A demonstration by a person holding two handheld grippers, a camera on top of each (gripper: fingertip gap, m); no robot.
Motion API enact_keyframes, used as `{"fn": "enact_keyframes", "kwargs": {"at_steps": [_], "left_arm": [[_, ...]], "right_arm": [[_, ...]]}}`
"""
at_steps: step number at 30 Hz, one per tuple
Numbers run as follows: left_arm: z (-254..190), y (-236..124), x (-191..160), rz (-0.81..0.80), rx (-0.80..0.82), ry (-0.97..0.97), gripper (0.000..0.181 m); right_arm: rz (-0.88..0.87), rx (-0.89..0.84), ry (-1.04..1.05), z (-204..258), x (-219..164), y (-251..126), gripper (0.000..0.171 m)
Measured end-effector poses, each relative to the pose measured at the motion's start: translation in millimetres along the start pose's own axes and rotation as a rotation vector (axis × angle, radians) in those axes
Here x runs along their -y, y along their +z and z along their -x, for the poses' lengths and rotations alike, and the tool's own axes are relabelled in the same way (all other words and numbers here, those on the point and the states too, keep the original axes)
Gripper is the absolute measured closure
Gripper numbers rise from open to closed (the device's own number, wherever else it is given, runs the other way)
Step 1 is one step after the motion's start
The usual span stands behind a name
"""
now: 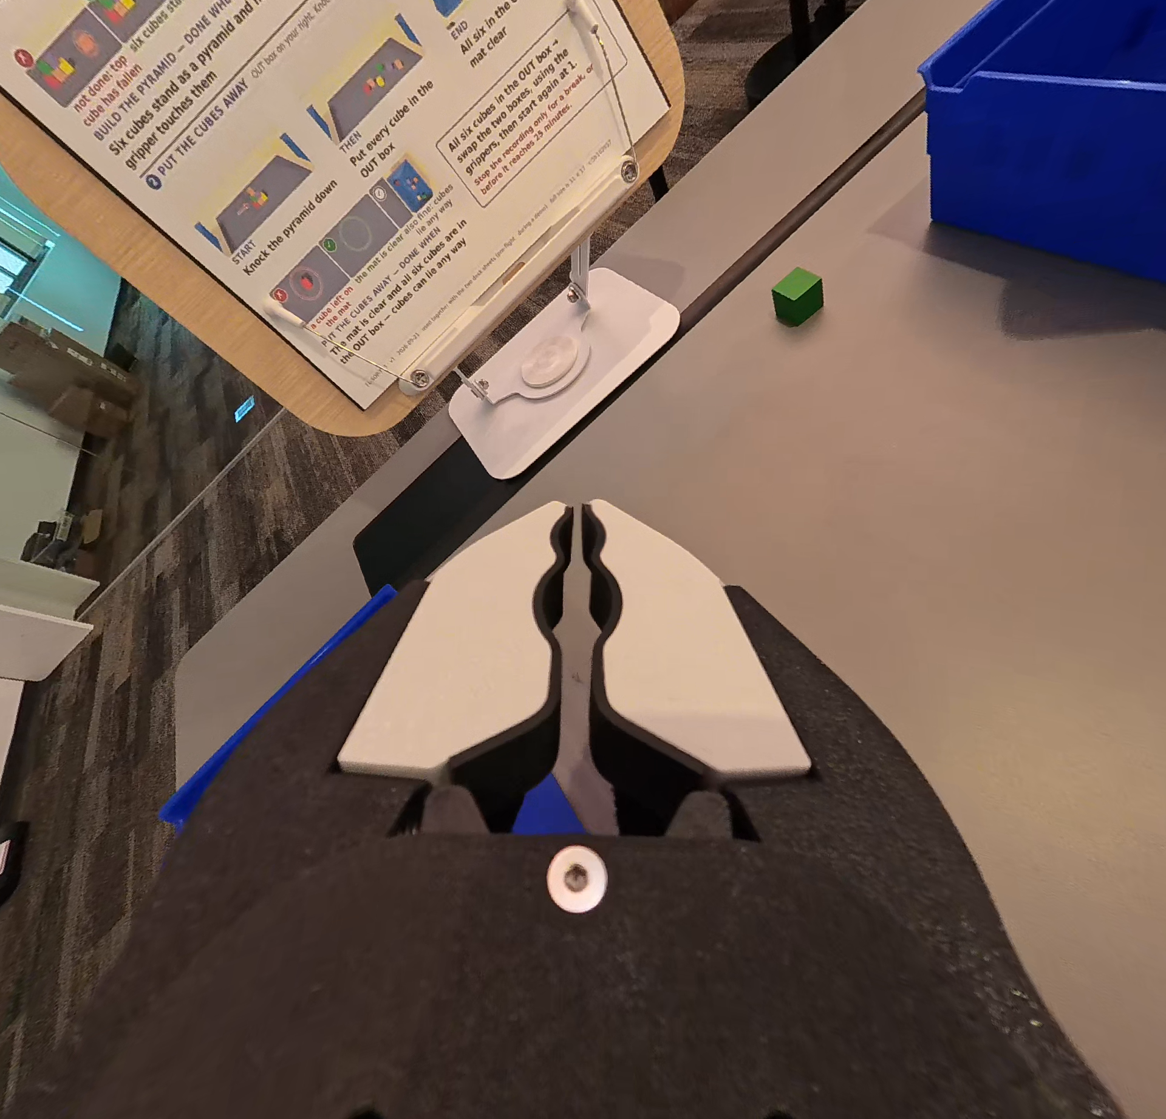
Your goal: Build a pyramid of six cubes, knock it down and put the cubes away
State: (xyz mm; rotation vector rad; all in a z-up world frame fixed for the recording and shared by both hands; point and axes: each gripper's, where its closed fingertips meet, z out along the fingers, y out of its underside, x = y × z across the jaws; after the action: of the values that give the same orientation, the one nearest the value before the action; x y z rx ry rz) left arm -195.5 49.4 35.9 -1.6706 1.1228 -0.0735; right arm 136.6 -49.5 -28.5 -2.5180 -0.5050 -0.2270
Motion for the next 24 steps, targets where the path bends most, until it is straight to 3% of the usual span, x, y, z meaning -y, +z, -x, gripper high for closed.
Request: {"fn": "enact_keyframes", "kwargs": {"at_steps": [4, 8, 12, 17, 20, 24], "left_arm": [[-2.0, -0.4, 1.5, -0.009, -0.018, -0.010, 0.179], [-1.3, -1.7, 0.3, -0.003, -0.020, 0.001, 0.178], [-2.5, -3.4, 0.2, -0.003, -0.039, -0.002, 0.179], [-2.4, -4.6, 1.5, -0.007, -0.037, 0.014, 0.177], [-0.7, -5.9, 2.5, -0.015, -0.042, 0.011, 0.177], [0.9, -8.5, 2.2, -0.020, -0.055, 0.011, 0.177]], "right_arm": [[-0.332, -0.068, -0.047, 30.3, 72.4, -46.7, 0.123], [-0.597, 0.078, -0.174, 85.0, 129.6, -53.1, 0.123], [-0.398, 0.176, -0.317, 102.1, 146.6, 15.0, 0.122], [0.026, 0.083, -0.531, 74.2, 131.1, 106.0, 0.123], [0.198, -0.016, -0.683, 52.9, 120.2, 138.0, 0.128], [0.269, -0.002, -0.752, 48.5, 116.0, 169.4, 0.132]]}}
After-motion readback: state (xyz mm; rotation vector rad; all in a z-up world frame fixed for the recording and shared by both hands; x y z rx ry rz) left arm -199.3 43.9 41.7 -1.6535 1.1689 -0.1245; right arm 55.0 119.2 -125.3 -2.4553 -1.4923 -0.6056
